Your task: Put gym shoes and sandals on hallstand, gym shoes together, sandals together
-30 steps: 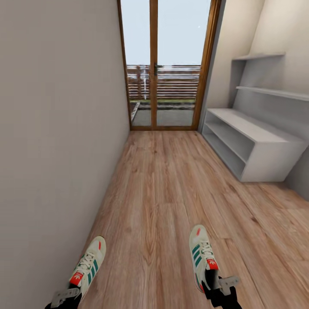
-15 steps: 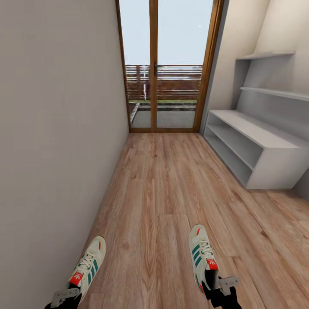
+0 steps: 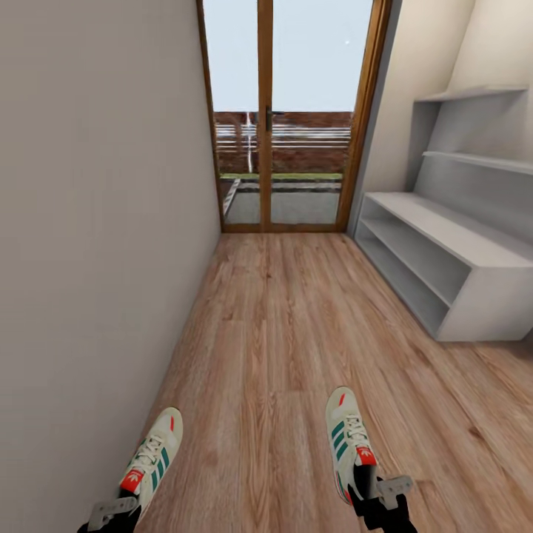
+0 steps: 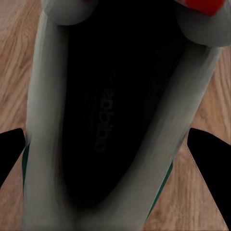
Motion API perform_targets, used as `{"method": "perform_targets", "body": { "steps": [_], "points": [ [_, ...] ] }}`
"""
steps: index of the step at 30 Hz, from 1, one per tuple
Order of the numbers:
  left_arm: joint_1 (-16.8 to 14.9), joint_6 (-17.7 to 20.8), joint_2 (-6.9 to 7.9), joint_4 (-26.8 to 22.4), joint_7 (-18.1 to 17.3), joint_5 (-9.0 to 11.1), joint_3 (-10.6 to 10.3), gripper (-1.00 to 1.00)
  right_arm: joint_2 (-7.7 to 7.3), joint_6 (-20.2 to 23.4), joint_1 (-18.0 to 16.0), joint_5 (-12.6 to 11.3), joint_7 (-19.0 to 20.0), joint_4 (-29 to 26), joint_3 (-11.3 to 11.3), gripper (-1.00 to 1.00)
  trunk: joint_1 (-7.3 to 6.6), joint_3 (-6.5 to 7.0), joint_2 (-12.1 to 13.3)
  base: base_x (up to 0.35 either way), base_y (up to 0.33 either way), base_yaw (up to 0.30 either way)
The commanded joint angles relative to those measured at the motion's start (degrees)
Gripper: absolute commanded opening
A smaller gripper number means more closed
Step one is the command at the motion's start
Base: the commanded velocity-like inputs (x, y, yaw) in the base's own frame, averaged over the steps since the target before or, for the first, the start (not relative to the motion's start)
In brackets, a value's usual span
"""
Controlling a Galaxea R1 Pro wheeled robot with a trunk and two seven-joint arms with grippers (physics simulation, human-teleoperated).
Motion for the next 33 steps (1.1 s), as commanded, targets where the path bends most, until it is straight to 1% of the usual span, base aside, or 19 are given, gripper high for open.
{"method": "perform_targets", "body": {
  "steps": [1,15,33],
  "points": [
    [-0.1,-0.2,-0.01,0.0,-0.3,-0.4,0.5,-1.00,0.00,-0.2,0.0,0.4,0.2,0.0,-0.6,-1.00,0.02,-0.05,0.0,0.339,0.000,0.000],
    [-0.1,-0.2,0.03,0.0,-0.3,-0.4,0.6,-1.00,-0.01,-0.2,0.0,0.4,0.2,0.1,-0.5,-1.00,0.02,-0.05,0.0,0.338,-0.007,0.000],
    [-0.1,-0.2,0.07,0.0,-0.3,-0.4,0.6,-1.00,-0.01,-0.2,0.0,0.4,0.2,0.1,-0.5,-1.00,0.02,-0.05,0.0,0.314,-0.119,0.000]
  ]
}}
